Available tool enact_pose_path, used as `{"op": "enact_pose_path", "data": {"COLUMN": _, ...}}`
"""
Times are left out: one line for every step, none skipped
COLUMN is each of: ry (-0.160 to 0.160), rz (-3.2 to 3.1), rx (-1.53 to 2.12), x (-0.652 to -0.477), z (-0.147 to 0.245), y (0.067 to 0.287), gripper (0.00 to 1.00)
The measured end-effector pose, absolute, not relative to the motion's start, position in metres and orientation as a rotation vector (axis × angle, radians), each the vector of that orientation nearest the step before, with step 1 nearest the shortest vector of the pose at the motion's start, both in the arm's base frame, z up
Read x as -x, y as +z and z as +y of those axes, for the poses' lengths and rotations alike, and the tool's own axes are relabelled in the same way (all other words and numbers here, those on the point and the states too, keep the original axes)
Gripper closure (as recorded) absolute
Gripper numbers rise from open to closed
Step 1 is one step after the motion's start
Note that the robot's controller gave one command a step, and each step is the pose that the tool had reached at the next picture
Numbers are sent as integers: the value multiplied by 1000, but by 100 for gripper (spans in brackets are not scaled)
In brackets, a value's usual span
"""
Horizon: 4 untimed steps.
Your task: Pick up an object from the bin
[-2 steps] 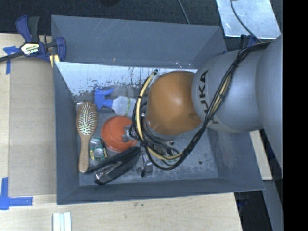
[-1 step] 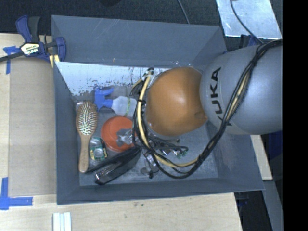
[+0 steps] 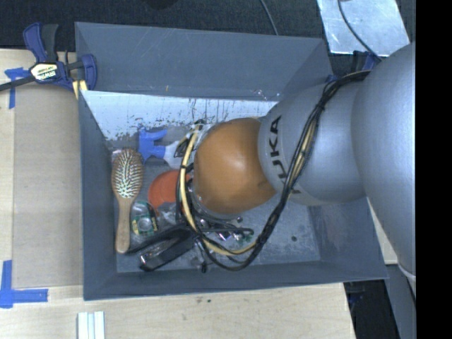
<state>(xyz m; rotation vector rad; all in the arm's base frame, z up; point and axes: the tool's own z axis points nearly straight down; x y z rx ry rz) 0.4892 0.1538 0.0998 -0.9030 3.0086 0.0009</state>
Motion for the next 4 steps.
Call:
{"op": "enact_pose_path", "data": {"ry": -6, "rz": 2867, "rx": 1225, "x": -487, "z": 160, "y": 71, "gripper": 0}}
{"op": "enact_pose_path", "data": {"ry": 3, "rz": 2998, "rx": 907, "x": -492, "z": 143, "y": 71, "gripper": 100}}
{"op": "enact_pose_path", "data": {"ry": 3, "rz": 2999, "rx": 906, "x": -492, "z": 143, "y": 71, "gripper": 100}}
{"op": "enact_pose_path", "data": {"ry": 2, "rz": 3007, "rx": 908, "x": -490, "z": 142, "y": 94, "gripper": 100}}
